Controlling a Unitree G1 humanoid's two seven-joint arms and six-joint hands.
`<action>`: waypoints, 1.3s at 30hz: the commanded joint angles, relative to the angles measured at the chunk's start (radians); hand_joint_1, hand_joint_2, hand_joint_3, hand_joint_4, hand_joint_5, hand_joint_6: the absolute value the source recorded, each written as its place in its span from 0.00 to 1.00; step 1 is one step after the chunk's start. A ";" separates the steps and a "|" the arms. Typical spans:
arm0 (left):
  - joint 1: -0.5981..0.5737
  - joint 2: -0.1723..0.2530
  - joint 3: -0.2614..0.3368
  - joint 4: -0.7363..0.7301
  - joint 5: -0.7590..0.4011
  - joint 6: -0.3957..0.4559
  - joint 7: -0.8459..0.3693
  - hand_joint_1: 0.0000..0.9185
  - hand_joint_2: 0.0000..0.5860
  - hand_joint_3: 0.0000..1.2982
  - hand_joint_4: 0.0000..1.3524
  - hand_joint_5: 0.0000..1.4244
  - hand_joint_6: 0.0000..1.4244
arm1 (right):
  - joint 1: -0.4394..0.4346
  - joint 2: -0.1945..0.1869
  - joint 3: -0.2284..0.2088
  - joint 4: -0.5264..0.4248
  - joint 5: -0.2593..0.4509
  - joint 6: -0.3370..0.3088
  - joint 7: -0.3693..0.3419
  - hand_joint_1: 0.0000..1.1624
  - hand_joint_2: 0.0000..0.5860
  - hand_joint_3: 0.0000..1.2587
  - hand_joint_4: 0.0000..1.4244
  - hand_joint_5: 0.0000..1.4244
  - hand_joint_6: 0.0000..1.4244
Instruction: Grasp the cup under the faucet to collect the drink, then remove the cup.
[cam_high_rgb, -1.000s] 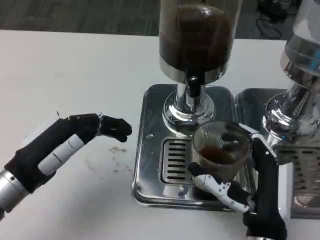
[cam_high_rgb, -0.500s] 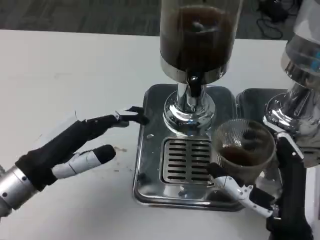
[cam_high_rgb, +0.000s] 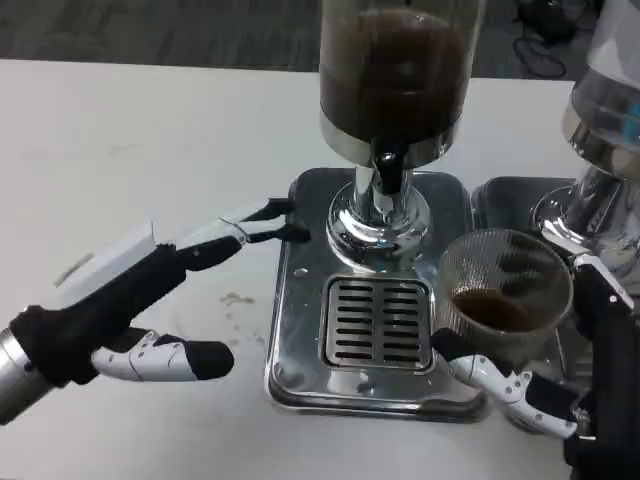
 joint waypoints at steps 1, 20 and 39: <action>0.044 0.055 -0.001 -0.070 -0.032 -0.021 0.011 0.00 0.05 0.16 0.00 0.03 0.08 | 0.028 0.007 -0.016 -0.089 0.053 -0.009 0.042 0.80 0.15 0.64 0.72 0.85 1.00; 0.177 0.221 -0.015 -0.248 -0.092 -0.125 0.005 0.00 0.04 0.12 0.00 0.00 0.07 | 0.211 0.021 -0.053 -0.296 0.134 0.000 0.192 0.80 0.15 0.65 0.73 0.86 1.00; 0.293 0.284 0.005 -0.349 -0.110 -0.146 0.016 0.00 0.02 0.09 0.00 0.00 0.04 | 0.287 0.044 -0.054 -0.361 0.146 -0.015 0.256 0.80 0.15 0.66 0.73 0.87 1.00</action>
